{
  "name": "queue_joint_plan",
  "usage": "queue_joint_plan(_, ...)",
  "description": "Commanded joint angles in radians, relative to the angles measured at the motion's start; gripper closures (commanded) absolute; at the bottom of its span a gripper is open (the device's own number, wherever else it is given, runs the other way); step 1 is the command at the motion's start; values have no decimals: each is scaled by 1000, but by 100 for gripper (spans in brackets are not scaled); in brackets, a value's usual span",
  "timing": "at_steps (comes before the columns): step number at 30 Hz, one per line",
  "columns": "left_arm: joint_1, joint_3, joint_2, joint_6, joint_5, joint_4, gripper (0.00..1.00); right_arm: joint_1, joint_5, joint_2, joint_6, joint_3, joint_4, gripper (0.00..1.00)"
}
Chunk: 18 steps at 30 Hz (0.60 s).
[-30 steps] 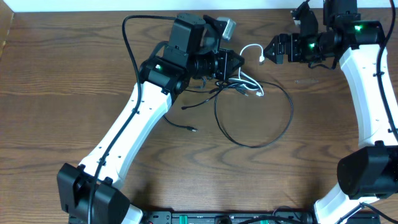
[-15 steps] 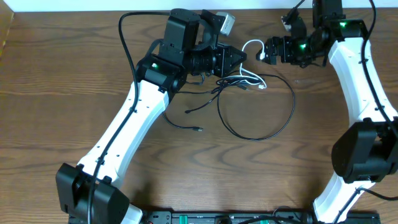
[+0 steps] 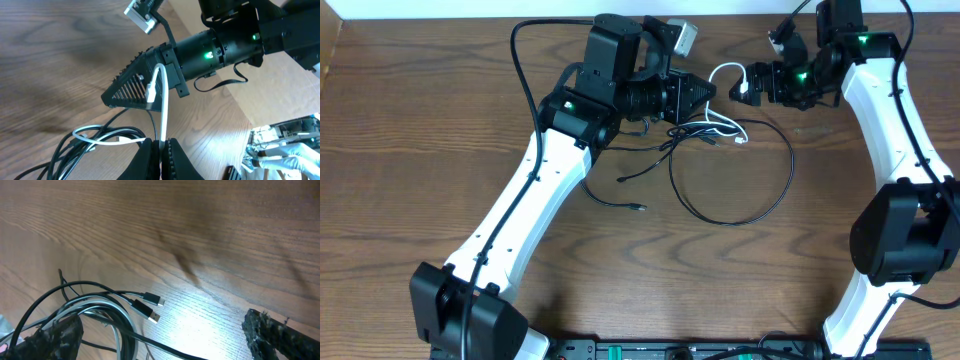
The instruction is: Untangle cables
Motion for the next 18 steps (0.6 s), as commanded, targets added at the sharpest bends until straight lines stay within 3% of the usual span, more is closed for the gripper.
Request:
queue_joint_plan(1, 7, 7, -28, -28, -22, 4, 93, 3, -18, 23, -18, 11, 0, 1)
queue_joint_plan(13, 7, 7, -28, -53, -43, -3, 93, 24, -18, 23, -19, 11, -21, 6)
queue_joint_plan(18, 7, 6, -28, -212, -195, -38, 93, 2, -48, 2, -20, 14, -40, 9)
